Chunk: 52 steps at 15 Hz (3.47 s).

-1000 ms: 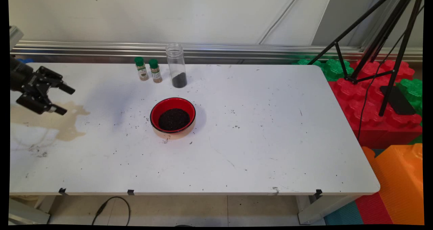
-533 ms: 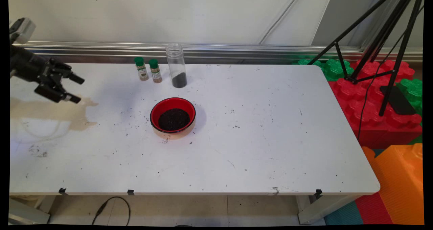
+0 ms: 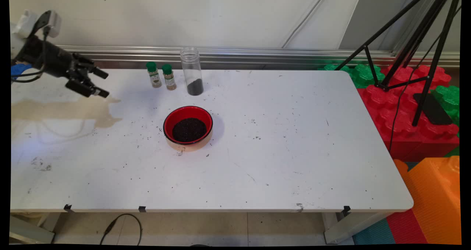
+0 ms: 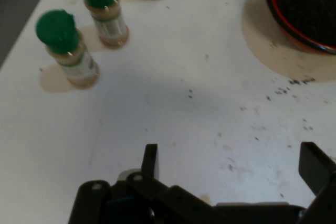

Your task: Pick up the black seasoning powder from the table

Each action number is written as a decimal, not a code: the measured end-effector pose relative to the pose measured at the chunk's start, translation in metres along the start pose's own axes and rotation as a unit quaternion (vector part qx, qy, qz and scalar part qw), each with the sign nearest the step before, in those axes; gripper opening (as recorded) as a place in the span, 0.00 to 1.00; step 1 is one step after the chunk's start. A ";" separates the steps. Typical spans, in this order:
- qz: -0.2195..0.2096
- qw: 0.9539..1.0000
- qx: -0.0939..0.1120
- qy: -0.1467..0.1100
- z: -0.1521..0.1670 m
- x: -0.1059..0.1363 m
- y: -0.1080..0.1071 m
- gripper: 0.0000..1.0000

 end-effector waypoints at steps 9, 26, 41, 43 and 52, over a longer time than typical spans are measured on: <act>0.013 0.999 0.023 0.030 0.038 0.032 -0.019 1.00; 0.051 0.989 0.040 0.136 0.136 0.071 -0.050 1.00; 0.084 0.973 0.010 0.212 0.188 0.062 -0.052 1.00; 0.080 0.972 0.010 0.220 0.192 0.061 -0.051 1.00; 0.055 0.967 0.017 0.247 0.207 0.059 -0.049 1.00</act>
